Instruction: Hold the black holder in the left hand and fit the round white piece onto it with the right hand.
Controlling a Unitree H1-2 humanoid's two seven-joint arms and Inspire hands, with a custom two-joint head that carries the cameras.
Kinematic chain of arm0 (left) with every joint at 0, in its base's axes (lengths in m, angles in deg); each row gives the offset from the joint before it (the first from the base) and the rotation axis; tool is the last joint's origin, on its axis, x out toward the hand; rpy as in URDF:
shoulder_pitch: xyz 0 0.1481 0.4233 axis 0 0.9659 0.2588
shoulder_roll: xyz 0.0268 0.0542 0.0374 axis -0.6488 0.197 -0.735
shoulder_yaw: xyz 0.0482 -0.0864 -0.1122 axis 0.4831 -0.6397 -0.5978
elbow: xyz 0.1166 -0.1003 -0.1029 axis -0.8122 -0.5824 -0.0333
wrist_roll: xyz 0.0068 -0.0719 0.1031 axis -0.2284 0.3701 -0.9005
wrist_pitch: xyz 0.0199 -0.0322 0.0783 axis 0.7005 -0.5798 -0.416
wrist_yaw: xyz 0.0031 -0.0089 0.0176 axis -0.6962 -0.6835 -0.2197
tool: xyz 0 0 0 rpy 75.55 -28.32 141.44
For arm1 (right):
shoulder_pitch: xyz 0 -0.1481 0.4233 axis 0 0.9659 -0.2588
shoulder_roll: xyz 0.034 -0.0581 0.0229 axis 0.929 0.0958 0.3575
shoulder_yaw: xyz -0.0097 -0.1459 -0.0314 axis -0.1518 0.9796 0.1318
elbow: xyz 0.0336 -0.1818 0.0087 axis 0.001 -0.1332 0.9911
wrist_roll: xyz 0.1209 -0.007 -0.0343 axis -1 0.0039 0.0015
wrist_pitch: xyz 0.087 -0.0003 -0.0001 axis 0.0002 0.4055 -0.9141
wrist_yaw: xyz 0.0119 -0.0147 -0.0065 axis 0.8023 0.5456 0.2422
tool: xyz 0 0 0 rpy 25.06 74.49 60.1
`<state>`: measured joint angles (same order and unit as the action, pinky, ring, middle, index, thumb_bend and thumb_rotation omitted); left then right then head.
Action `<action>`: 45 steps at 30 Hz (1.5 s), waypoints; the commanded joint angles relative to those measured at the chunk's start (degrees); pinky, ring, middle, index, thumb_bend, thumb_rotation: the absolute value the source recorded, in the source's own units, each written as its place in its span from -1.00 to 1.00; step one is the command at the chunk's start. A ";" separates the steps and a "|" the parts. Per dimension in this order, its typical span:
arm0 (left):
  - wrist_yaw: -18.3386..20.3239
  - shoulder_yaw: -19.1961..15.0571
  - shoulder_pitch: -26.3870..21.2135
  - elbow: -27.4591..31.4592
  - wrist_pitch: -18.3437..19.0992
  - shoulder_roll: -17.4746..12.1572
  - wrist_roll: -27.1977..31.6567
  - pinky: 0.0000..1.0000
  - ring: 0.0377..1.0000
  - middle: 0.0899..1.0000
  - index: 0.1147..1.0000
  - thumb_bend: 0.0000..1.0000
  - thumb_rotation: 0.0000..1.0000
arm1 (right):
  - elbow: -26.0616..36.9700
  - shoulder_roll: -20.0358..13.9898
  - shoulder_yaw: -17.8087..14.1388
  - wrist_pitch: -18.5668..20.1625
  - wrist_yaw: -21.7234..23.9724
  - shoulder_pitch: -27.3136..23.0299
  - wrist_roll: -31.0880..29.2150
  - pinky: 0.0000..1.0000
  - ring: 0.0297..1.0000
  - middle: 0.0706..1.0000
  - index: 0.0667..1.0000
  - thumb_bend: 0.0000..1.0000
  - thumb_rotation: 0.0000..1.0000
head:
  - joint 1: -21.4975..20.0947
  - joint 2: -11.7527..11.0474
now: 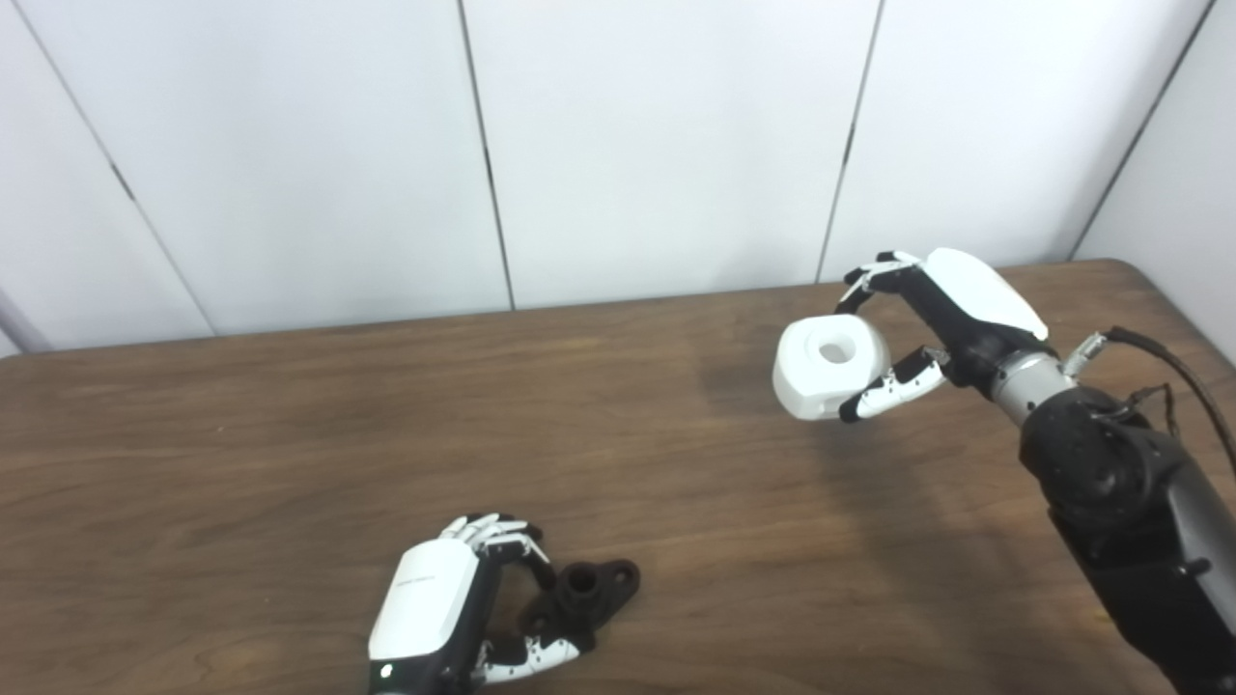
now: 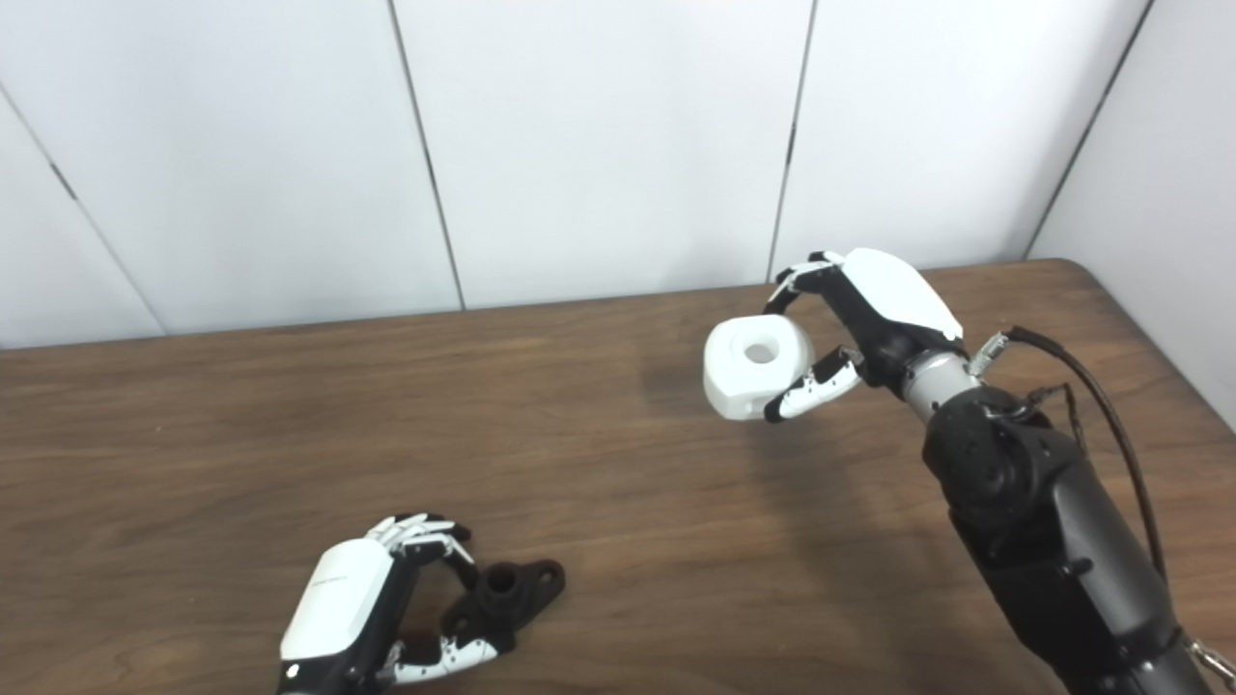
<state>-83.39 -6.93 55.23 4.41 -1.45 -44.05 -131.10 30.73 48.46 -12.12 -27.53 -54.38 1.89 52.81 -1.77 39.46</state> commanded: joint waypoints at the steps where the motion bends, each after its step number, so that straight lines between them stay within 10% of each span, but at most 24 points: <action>1: 0.39 1.02 -0.81 -0.25 0.25 0.41 -1.46 0.84 0.69 0.50 -0.17 0.05 -0.90 | 4.03 0.44 0.23 0.22 1.04 -0.86 -0.41 0.90 0.89 0.65 -0.11 0.05 -0.72 | 0.17 0.19; 23: 0.46 3.63 -1.97 -0.25 2.91 1.70 -4.55 0.84 0.70 0.52 -0.17 0.05 -0.89 | 16.16 9.86 5.56 1.09 10.91 0.92 0.09 1.00 0.93 0.65 -0.11 0.05 -0.72 | 4.40 3.38; 45: 1.82 4.29 -2.76 0.03 5.24 2.19 -4.69 0.87 0.72 0.53 -0.16 0.05 -0.89 | 14.19 17.12 9.58 -1.36 9.19 3.78 -0.52 1.00 0.93 0.65 -0.11 0.05 -0.73 | 5.74 4.54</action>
<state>-81.95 -3.14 53.30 4.42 3.91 -42.18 -134.45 44.25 65.37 -2.39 -27.05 -43.76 7.15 52.01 3.96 43.95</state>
